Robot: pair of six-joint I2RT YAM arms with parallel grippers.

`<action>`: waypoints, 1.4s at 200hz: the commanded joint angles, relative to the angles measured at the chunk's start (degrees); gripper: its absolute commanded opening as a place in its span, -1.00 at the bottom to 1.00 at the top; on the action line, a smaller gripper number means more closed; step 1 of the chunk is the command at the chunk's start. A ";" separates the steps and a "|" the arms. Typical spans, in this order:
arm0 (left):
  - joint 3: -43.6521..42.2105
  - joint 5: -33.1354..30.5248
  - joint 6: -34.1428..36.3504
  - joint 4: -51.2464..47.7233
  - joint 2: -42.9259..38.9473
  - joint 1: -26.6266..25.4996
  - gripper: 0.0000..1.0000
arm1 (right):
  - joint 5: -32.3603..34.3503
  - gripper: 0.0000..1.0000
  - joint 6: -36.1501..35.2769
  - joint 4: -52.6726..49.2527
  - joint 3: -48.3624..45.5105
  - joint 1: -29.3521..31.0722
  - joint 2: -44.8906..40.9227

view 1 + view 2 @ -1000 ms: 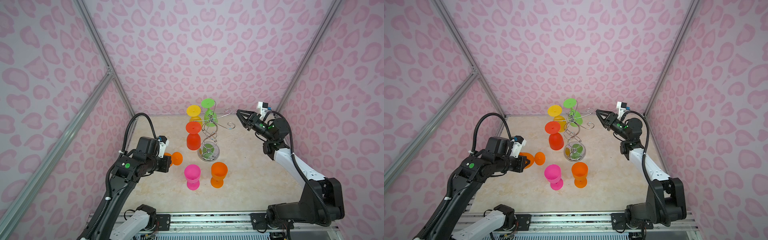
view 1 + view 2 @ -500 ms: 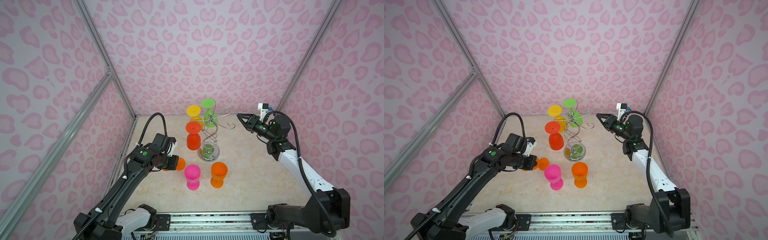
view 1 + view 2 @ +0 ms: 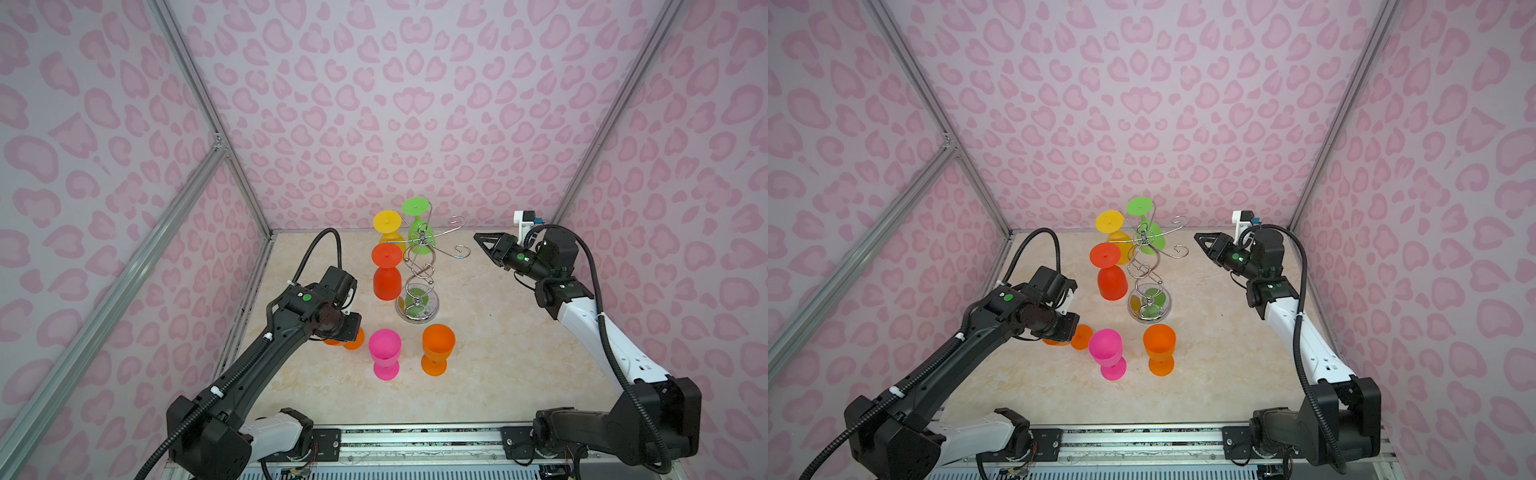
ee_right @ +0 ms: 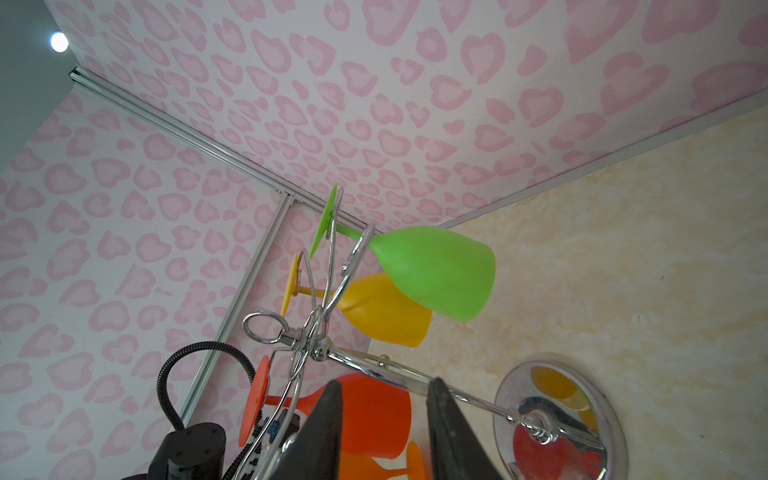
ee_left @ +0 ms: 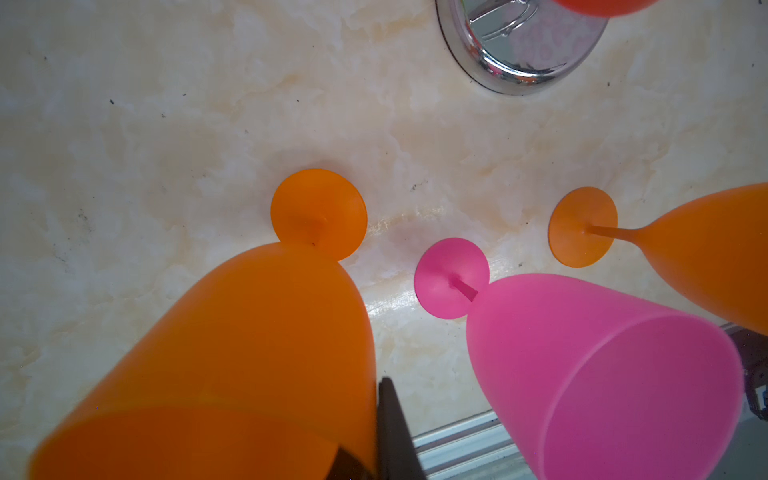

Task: Take the wine glass off the wine glass rack
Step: 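Open the left gripper to release the orange glass upright and raise it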

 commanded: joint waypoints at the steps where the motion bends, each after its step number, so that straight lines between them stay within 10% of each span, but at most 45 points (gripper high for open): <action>1: 0.77 -0.08 -0.75 -1.46 0.68 -0.53 -0.96 | -0.24 -0.30 -0.73 0.26 0.21 0.02 0.25; 143: 3.58 -3.28 -0.55 -7.12 4.62 -2.59 -0.96 | -0.59 -0.30 -0.74 -0.02 0.22 -0.19 1.34; 280: 10.58 -1.99 -2.05 -8.58 1.92 -3.21 -0.34 | -1.03 -0.30 -0.41 0.69 -0.83 -0.59 1.50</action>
